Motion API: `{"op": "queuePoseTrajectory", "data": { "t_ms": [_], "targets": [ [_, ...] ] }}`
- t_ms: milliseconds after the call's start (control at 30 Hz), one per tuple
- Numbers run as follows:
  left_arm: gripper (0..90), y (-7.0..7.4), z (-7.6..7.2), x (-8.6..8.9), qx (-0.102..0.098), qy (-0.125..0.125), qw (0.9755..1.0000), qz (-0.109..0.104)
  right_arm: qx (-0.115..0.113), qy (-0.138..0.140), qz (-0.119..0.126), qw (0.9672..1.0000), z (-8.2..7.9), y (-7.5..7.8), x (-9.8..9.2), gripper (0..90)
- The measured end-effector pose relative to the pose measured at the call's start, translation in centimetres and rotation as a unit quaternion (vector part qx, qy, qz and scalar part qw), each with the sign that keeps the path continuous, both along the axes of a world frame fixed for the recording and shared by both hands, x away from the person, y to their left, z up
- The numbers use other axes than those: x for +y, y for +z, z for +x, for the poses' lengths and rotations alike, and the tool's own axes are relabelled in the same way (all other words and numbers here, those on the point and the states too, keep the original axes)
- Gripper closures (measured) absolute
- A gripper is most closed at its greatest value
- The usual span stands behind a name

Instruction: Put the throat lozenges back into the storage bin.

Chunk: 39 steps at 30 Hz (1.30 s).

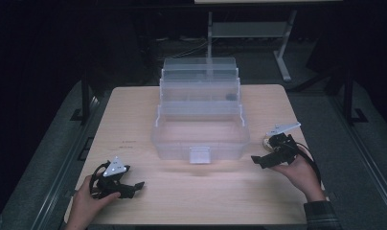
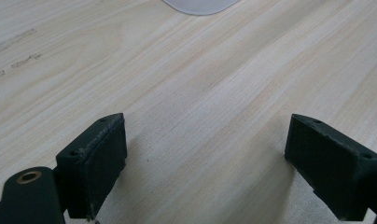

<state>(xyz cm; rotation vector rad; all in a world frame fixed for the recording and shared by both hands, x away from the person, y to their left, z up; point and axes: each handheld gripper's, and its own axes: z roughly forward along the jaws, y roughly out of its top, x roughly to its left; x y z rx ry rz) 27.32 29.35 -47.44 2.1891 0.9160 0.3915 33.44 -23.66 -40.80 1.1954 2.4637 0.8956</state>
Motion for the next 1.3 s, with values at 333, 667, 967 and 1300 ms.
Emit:
{"op": "queuePoseTrajectory", "data": {
  "t_ms": [333,667,967,1300],
  "targets": [
    [11.9,0.0,0.0,0.0,0.0,0.0,1.0,0.0,0.001,-0.013,-0.003,0.9999,1.2,0.1,-0.8,0.0],
    [11.9,0.0,0.0,0.0,0.0,0.0,1.0,0.0,0.01,-0.03,-0.005,0.9995,2.6,0.4,-1.7,0.0],
    [11.9,0.0,0.0,0.0,0.0,0.0,1.0,0.0,0.025,-0.046,-0.012,0.9986,4.0,0.6,-2.5,0.0],
    [11.9,0.0,0.0,0.0,0.0,0.0,1.0,0.0,0.039,-0.059,-0.027,0.9971,5.7,0.3,-3.2,0.0]
  ]
}}
